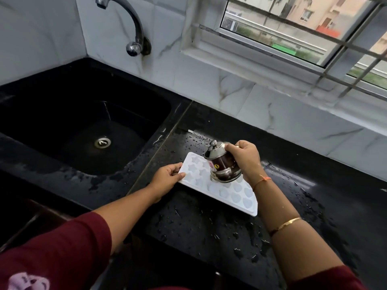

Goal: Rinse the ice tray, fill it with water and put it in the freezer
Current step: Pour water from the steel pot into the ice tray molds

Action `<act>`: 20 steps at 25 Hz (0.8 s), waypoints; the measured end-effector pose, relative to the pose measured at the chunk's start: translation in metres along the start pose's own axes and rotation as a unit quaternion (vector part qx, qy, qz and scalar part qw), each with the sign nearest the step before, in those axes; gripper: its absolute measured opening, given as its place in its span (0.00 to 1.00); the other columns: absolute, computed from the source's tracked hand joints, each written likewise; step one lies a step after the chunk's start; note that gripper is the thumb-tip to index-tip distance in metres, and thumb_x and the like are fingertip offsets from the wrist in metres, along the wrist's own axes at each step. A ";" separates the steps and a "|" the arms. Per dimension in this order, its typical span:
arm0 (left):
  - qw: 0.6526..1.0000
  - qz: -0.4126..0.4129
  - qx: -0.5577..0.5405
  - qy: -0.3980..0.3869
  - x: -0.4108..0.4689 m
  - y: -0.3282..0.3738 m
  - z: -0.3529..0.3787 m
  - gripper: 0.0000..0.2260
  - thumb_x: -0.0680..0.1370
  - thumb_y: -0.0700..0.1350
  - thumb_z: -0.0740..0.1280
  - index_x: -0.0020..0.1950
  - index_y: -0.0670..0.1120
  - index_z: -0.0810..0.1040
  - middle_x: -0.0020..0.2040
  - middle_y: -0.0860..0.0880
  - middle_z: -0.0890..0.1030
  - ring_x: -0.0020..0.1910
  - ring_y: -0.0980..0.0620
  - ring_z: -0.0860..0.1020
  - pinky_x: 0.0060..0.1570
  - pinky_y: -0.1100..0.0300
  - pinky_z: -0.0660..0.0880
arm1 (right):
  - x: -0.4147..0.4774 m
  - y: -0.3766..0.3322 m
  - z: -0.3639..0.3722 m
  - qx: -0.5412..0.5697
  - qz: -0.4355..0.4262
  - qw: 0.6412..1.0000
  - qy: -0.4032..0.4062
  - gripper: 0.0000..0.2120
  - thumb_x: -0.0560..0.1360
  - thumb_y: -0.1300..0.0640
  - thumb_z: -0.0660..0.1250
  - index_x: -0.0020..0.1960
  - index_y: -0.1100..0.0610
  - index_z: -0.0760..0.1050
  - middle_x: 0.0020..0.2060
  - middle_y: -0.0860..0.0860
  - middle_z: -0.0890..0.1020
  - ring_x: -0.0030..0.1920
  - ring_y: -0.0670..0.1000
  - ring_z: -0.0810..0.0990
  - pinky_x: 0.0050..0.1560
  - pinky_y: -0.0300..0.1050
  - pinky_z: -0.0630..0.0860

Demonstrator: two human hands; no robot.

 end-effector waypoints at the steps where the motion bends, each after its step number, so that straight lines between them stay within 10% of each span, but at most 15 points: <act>1: 1.000 0.002 0.002 -0.002 0.000 0.000 0.000 0.21 0.76 0.34 0.65 0.69 0.36 0.68 0.65 0.41 0.76 0.57 0.52 0.75 0.61 0.61 0.70 | 0.000 -0.001 0.000 -0.005 -0.004 1.000 -0.002 0.14 0.70 0.57 0.69 0.31 0.55 0.66 0.33 0.56 0.72 0.36 0.53 0.71 0.38 0.47 0.70; 20: 1.000 0.004 -0.002 -0.008 0.000 -0.001 0.000 0.21 0.76 0.34 0.65 0.69 0.37 0.68 0.64 0.41 0.76 0.56 0.53 0.76 0.56 0.64 0.72 | 0.000 -0.013 0.002 -0.046 -0.027 0.998 -0.016 0.15 0.72 0.57 0.68 0.31 0.54 0.66 0.32 0.52 0.73 0.37 0.51 0.74 0.36 0.42 0.72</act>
Point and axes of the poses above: each hand's wrist, its own x-axis towards the middle knuckle, its own z-axis out of the palm, y = z × x, the point moved 5 cm from there along x, towards the middle knuckle
